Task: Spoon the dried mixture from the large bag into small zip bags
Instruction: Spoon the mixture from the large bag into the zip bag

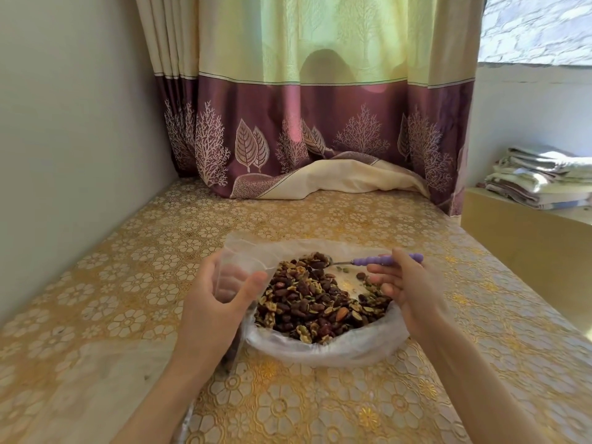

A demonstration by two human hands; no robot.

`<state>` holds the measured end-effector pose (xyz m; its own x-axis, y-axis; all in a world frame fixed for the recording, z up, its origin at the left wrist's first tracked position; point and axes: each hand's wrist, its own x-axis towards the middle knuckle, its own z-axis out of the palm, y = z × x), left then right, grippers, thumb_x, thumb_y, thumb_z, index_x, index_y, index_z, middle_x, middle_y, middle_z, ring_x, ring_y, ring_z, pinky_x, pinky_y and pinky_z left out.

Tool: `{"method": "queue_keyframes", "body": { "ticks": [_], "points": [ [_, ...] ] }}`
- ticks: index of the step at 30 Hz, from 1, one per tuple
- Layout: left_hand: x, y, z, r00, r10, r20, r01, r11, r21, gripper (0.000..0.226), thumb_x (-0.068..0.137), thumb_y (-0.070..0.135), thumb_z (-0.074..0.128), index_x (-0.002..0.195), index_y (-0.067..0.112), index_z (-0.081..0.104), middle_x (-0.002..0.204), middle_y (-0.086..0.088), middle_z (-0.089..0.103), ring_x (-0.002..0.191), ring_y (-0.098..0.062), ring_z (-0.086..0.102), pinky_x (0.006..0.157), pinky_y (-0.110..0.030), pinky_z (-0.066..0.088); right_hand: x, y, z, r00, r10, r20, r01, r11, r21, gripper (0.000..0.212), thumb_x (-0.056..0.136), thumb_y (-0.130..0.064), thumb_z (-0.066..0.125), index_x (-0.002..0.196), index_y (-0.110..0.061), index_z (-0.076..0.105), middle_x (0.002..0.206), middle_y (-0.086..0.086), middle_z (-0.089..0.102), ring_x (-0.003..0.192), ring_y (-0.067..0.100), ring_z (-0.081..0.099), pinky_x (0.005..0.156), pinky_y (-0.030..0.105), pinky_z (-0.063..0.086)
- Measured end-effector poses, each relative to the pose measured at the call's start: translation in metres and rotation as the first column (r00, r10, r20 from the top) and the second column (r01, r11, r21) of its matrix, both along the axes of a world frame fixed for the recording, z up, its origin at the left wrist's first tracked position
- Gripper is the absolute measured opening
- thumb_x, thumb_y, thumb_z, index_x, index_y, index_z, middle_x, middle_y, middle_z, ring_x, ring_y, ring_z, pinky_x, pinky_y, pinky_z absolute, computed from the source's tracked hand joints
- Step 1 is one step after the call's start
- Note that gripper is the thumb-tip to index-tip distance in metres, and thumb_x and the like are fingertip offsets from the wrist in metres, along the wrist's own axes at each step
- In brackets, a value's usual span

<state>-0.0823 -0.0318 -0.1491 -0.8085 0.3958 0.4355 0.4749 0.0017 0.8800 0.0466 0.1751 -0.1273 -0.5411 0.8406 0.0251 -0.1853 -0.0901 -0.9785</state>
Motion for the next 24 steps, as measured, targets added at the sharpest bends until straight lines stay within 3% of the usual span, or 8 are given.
{"method": "queue_keyframes", "body": {
  "ticks": [4,9,15,21,24],
  "points": [
    [0.001,0.001,0.000,1.000,0.001,-0.026,-0.001,1.000,-0.015,0.076,0.066,0.068,0.063,0.122,0.018,0.051,0.088,0.013,0.066,0.076,-0.006,0.065,0.062,-0.024,0.052,0.004,0.001,0.001,0.996,-0.046,-0.082,0.041,0.997,-0.059,0.037,0.099,-0.016,0.047,0.070,0.001,0.064,0.058,0.006,0.070,0.042,0.007,0.058,0.036,0.013,0.039],
    [0.002,0.001,0.001,0.999,0.005,-0.040,-0.006,1.000,-0.031,0.079,0.061,0.076,0.059,0.122,0.026,0.050,0.091,0.017,0.065,0.077,-0.004,0.064,0.062,-0.019,0.053,0.006,-0.007,0.010,0.986,-0.020,-0.163,0.018,1.000,-0.014,0.050,0.100,-0.015,0.045,0.055,-0.006,0.066,0.063,0.011,0.071,0.041,0.008,0.055,0.035,0.014,0.035],
    [0.004,0.003,-0.002,0.997,0.001,-0.077,-0.006,0.998,-0.064,0.070,0.067,0.062,0.063,0.121,0.020,0.052,0.086,0.019,0.065,0.075,-0.002,0.064,0.063,-0.008,0.048,0.010,-0.024,0.030,0.964,0.046,-0.262,-0.030,0.997,0.066,0.039,0.100,-0.023,0.045,0.074,0.002,0.062,0.078,0.020,0.073,0.045,0.010,0.054,0.035,0.015,0.035],
    [0.003,0.004,-0.002,0.999,-0.017,-0.052,0.015,0.999,-0.039,0.071,0.065,0.062,0.064,0.119,0.017,0.053,0.085,0.013,0.066,0.076,-0.006,0.064,0.067,-0.015,0.052,0.009,-0.054,0.040,0.933,0.202,-0.298,-0.151,0.971,0.183,0.044,0.098,-0.025,0.047,0.063,-0.010,0.069,0.071,0.012,0.073,0.045,0.011,0.057,0.034,0.015,0.036],
    [0.003,0.004,-0.001,0.999,-0.018,-0.029,0.017,0.999,-0.032,0.072,0.062,0.063,0.064,0.121,0.025,0.050,0.086,0.017,0.065,0.076,-0.002,0.064,0.066,-0.015,0.053,0.007,-0.065,0.039,0.911,0.301,-0.282,-0.222,0.934,0.282,0.038,0.091,-0.031,0.049,0.067,-0.012,0.072,0.072,0.010,0.074,0.046,0.012,0.060,0.034,0.015,0.037]
  ]
}}
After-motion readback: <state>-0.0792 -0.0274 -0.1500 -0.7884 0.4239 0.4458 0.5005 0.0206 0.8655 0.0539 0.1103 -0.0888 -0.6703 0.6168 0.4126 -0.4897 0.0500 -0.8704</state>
